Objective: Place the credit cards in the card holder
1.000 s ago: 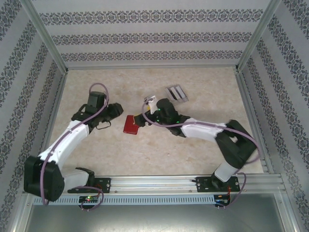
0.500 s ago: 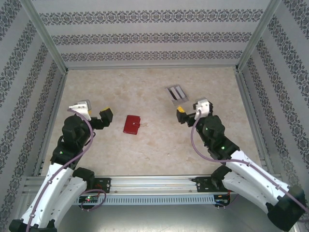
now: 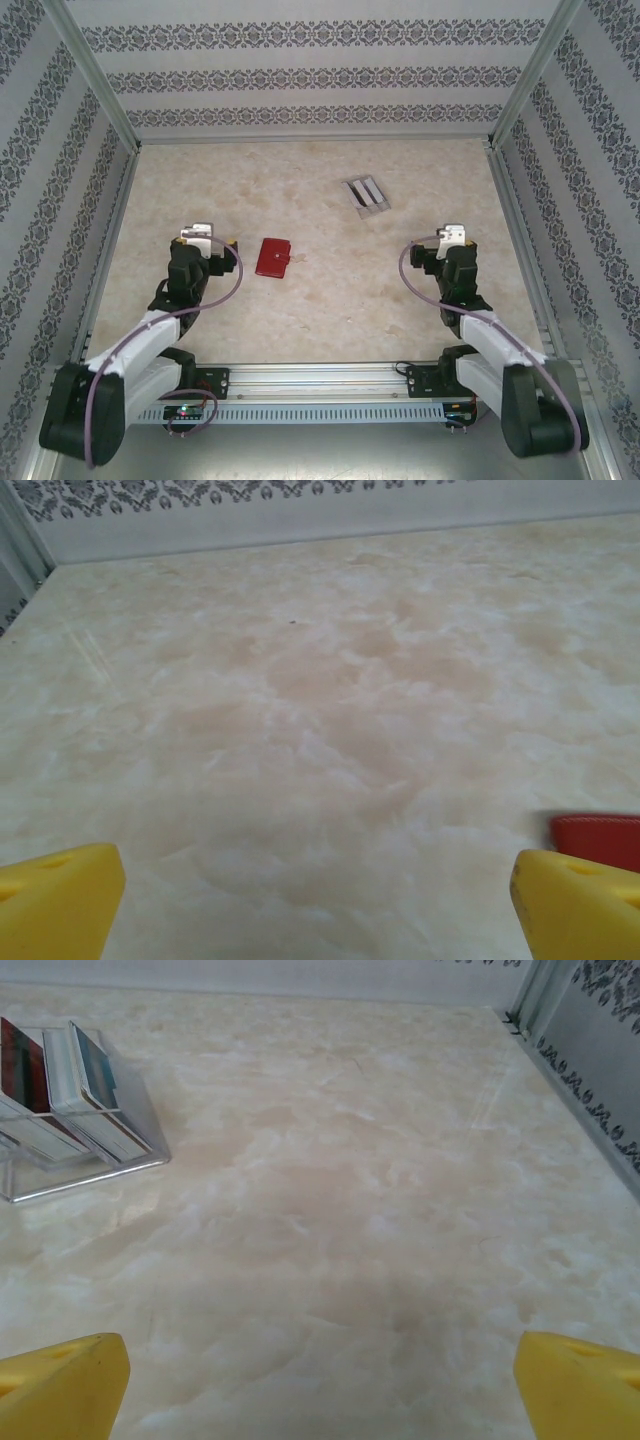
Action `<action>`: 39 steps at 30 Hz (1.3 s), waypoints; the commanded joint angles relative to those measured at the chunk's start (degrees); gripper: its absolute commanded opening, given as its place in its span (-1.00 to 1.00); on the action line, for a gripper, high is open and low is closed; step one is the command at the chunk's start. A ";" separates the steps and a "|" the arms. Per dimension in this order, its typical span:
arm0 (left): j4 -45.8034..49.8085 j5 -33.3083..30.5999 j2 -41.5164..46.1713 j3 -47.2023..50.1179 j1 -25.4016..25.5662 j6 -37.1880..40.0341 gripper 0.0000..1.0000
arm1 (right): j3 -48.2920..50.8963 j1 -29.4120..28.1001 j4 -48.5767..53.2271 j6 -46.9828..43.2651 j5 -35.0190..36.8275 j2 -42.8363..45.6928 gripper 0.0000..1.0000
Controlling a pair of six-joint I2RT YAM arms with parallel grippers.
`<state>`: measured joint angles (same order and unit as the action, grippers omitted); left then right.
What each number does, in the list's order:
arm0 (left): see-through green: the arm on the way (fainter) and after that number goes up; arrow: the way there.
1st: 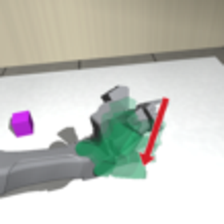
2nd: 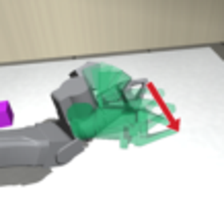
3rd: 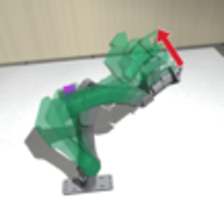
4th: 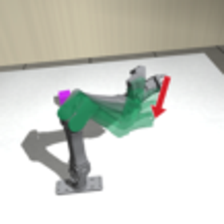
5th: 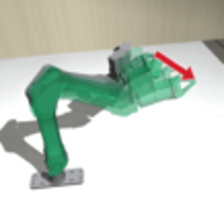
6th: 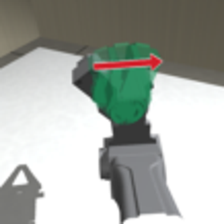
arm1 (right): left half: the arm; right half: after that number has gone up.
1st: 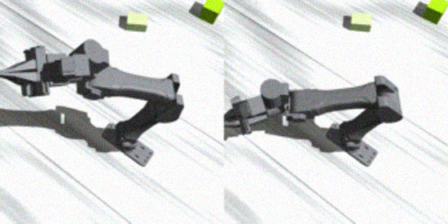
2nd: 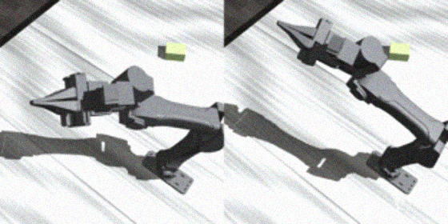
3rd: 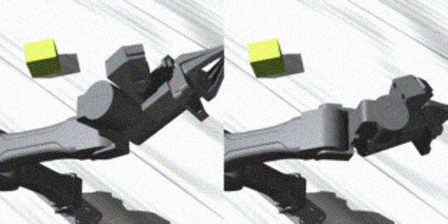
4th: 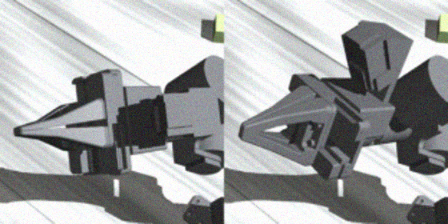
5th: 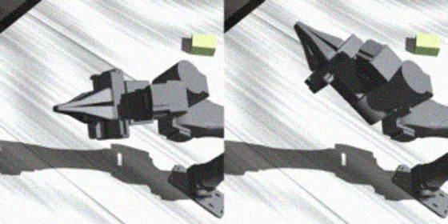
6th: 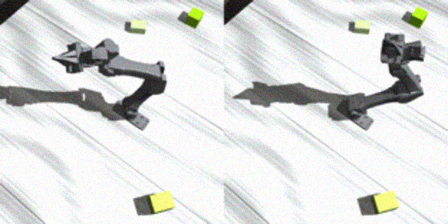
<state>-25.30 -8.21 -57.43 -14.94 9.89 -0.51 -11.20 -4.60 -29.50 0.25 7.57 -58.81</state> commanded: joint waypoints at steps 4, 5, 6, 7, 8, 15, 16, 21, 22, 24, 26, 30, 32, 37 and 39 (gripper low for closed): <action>-23.83 1.84 -15.57 0.84 -4.20 0.77 0.99 | -2.57 1.19 -19.21 -1.16 -6.73 -11.81 0.97; -24.50 2.80 -16.70 0.31 -4.35 1.97 0.99 | -3.18 1.59 -20.89 -1.47 -7.44 -14.03 0.97; -22.92 3.07 -16.99 -0.55 -4.66 2.06 0.99 | -3.54 2.00 -23.36 -1.05 -7.57 -16.66 0.97; -24.12 3.54 -17.86 -0.64 -5.28 2.02 0.99 | -3.69 2.50 -26.33 -0.74 -7.80 -20.00 0.96; -27.17 3.53 -19.56 0.15 -6.35 1.62 0.99 | -4.16 2.81 -29.32 -0.31 -7.76 -24.09 0.97; -26.88 11.50 -32.89 -7.33 -10.25 0.86 0.99 | -7.51 3.02 -28.45 -0.21 -8.35 -28.72 0.96; -25.40 8.80 -32.23 -7.36 -10.33 -0.16 0.99 | -8.12 3.02 -25.15 -0.32 -7.93 -27.86 0.96; -25.74 3.70 -31.89 -6.90 -10.33 -2.55 0.99 | -11.10 3.46 -20.76 0.89 -6.43 -27.40 0.96; -24.53 3.43 -31.57 -7.24 -10.25 -2.64 0.99 | -11.00 3.47 -21.04 0.89 -6.38 -27.39 0.96; -24.80 3.13 -31.72 -7.18 -10.10 -2.39 0.99 | -10.92 3.46 -21.23 0.89 -6.39 -27.57 0.97; -24.95 3.08 -31.90 -7.34 -9.89 -2.06 0.99 | -11.00 3.48 -21.10 0.91 -6.43 -27.56 0.96; -21.45 8.83 -31.98 -9.17 -9.88 0.23 0.99 | -11.34 3.38 -20.80 0.61 -6.33 -27.77 0.96; -21.50 8.87 -31.99 -9.13 -9.89 0.25 0.99 | -11.45 3.38 -20.54 0.74 -6.35 -27.72 0.96; -21.55 8.91 -31.97 -9.12 -9.89 0.25 0.99 | -11.21 3.37 -20.80 0.71 -6.30 -27.65 0.96; -21.55 8.91 -31.99 -9.10 -9.89 0.22 0.99 | -10.91 3.37 -21.17 0.69 -6.17 -27.40 0.96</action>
